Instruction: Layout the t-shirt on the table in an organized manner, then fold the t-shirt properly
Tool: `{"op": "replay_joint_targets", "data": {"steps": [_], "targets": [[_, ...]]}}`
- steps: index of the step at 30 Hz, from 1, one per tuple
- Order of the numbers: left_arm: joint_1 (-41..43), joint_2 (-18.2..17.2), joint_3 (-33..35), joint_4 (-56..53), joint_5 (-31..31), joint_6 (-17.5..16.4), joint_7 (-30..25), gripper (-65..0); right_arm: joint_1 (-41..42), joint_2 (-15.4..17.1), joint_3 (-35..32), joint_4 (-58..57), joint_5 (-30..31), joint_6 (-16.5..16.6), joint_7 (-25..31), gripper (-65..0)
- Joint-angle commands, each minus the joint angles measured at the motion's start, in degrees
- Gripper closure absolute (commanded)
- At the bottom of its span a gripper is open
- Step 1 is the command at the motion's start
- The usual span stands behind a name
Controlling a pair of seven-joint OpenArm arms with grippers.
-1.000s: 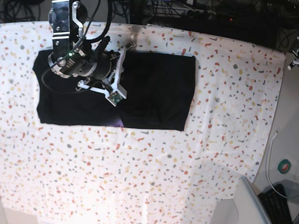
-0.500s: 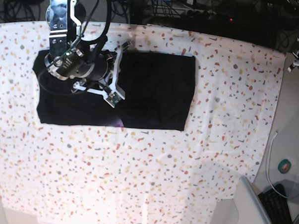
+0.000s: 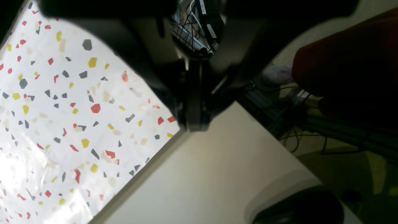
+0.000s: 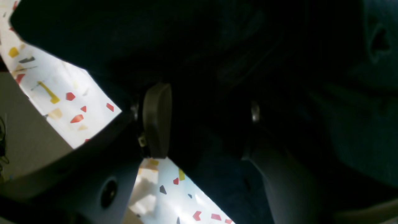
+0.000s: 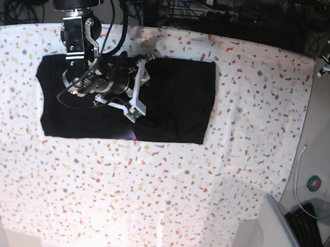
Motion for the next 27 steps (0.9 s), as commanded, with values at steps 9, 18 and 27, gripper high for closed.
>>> {"op": "replay_joint_targets", "data": {"steps": [9,18,27], "targets": [[0.3,-1.0,-0.4,0.9,-0.3,0.0,-1.1,0.0,0.9,-0.3,-0.3,-0.9,5.9,0.3,0.8,-13.5],[0.3,-1.0,-0.8,0.9,-0.3,0.0,-1.2,0.0,-2.0,0.3,-0.1,8.8,7.1,0.3,-8.4,0.0],[-0.1,-1.1,-0.5,0.9,-0.3,0.0,-1.3,0.0,-5.7,0.4,-0.1,15.4,7.0,-4.3,-11.4,0.0]]}}
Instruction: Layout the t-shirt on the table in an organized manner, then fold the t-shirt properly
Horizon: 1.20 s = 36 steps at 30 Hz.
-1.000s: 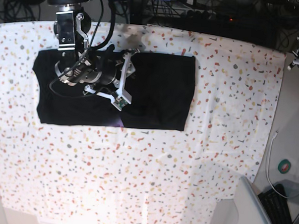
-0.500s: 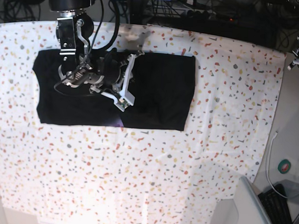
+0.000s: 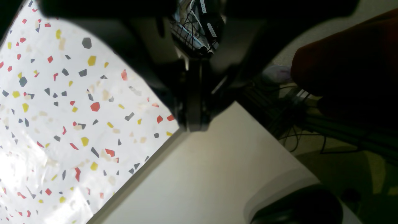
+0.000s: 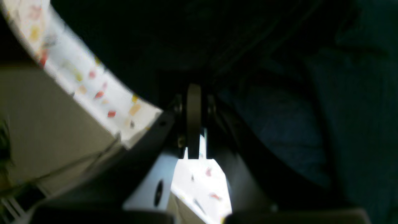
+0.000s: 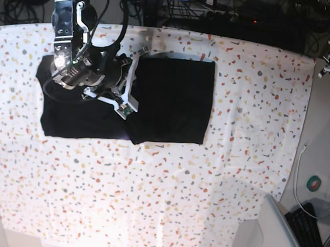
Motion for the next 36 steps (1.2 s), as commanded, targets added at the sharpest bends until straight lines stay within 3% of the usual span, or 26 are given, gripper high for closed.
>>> {"op": "replay_joint_targets", "data": {"steps": [1,5,20,29,33,36], "targets": [[0.1,-1.0,-0.3,0.9,-0.3,0.0,-1.2,0.0,0.3,-0.1,-0.1,-0.5,0.8,-0.8,1.5,0.0],[0.1,-1.0,-0.3,0.9,-0.3,0.0,-1.2,0.0,0.7,-0.1,-0.1,-3.4,0.8,-1.2,3.8,0.0],[0.1,-1.2,-0.6,0.8,-0.3,0.0,-1.3,0.0,1.9,1.0,-0.1,-0.9,0.7,-1.2,4.1,0.0],[0.1,-1.3,-0.6,0.8,-0.3,0.0,-1.3,0.0,3.8,1.3,-0.1,-6.8,0.7,-1.2,5.8,0.0],[0.2,-1.3,-0.6,0.8,-0.3,0.0,-1.3,0.0,3.5,1.3,-0.1,-6.2,0.7,-1.2,5.3,0.0],[0.2,-1.3,-0.5,0.8,-0.3,0.0,-1.3,0.0,3.5,1.4,-0.1,-3.5,0.7,-1.2,1.4,0.0]]}}
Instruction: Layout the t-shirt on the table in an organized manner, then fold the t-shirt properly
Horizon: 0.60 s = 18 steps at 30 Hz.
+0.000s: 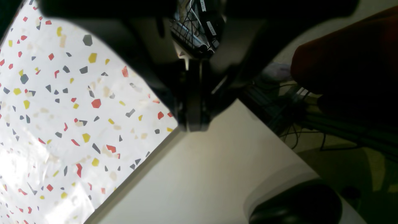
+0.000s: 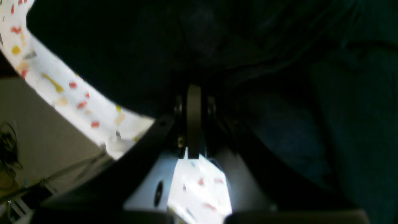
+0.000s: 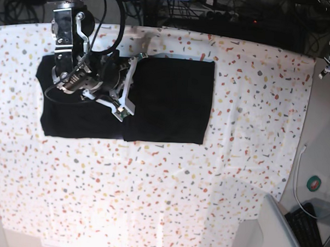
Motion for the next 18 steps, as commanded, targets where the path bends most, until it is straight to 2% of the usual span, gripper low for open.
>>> {"op": "replay_joint_targets", "data": {"steps": [1,2,5,9,14,18], "targets": [[0.3,-1.0,-0.3,0.8,-0.3,0.0,-1.3,0.0,0.6,0.1,-0.1,2.9,0.7,0.1,-0.1,0.0],[0.3,-1.0,-0.2,0.8,-0.3,0.0,-1.3,0.0,0.5,0.6,-0.1,4.5,0.7,0.1,-1.0,0.0],[0.2,-0.9,-0.1,0.8,-0.3,0.0,-1.2,0.0,-0.3,0.9,0.5,9.2,0.7,0.1,-2.3,-11.9],[0.4,-0.9,-0.1,0.8,-0.3,0.0,-1.2,0.0,0.2,0.4,7.0,12.7,0.8,0.1,-1.8,-22.5],[0.5,-0.9,-0.3,0.8,-0.3,0.0,-1.2,0.0,3.0,0.7,9.9,12.6,0.8,0.1,-4.1,-23.7],[0.4,-0.7,-0.1,0.8,-0.3,0.0,-1.1,0.0,7.4,0.3,9.8,8.6,0.9,0.1,-2.2,-24.2]]}}
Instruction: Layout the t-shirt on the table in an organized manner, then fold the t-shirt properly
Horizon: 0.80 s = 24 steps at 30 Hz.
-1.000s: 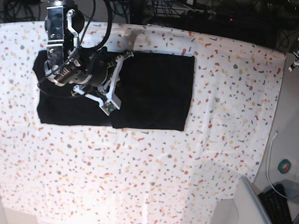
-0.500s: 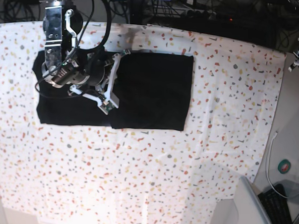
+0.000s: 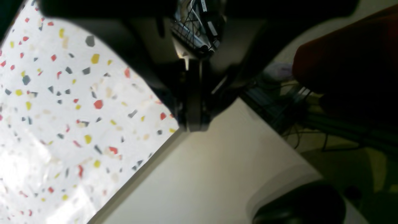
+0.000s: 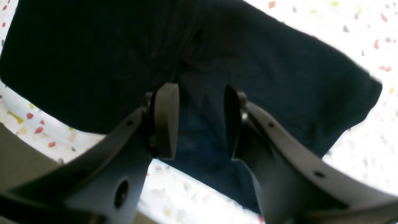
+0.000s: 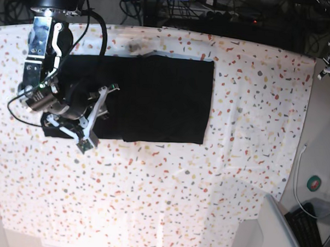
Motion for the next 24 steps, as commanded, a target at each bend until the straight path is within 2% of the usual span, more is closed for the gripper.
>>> {"op": "replay_joint_targets", "data": {"steps": [1,5,6,8,11,13,15,18,22,24], "targets": [[0.5,-0.8,-0.3,0.9,-0.3,0.0,-1.1,0.0,3.2,-0.1,-0.1,-1.9,0.4,0.1,2.1,-24.2],[0.6,-0.1,-0.3,1.2,-0.3,0.0,-1.1,0.0,11.2,-1.3,1.0,-18.3,0.3,-0.3,7.1,-24.3],[0.7,0.0,-0.3,1.2,-0.3,0.0,-1.1,0.0,12.7,-1.5,1.8,-21.6,0.3,-1.4,8.3,-24.3],[0.8,0.0,-0.3,1.0,-0.3,0.0,-1.1,0.0,14.7,-1.6,2.6,-25.7,0.5,-5.9,11.1,-23.6],[2.1,0.3,-0.3,1.6,-0.3,-0.2,-1.1,0.0,13.5,-1.1,5.2,-22.7,0.5,-12.9,15.3,-23.6],[2.5,1.2,-0.3,2.4,-0.3,-0.2,-1.3,0.0,10.8,0.1,7.8,-16.5,0.3,-13.3,15.9,-24.2],[2.5,1.3,0.9,2.8,-0.3,-0.3,-1.3,0.0,8.2,2.0,10.6,-11.2,1.0,-13.3,14.7,-24.3],[2.5,1.2,5.1,2.7,-0.3,-1.4,-1.4,0.0,6.2,3.9,17.6,-8.0,4.9,-13.3,9.1,-25.5],[0.8,1.3,11.7,3.2,-0.3,-1.4,-1.5,0.0,6.4,6.7,32.8,-12.0,15.6,-12.5,1.0,-42.8],[-0.7,1.2,13.8,3.0,-0.2,-1.4,-1.5,0.0,6.3,9.1,37.9,-15.5,21.3,-9.9,-1.0,-43.8]]}}
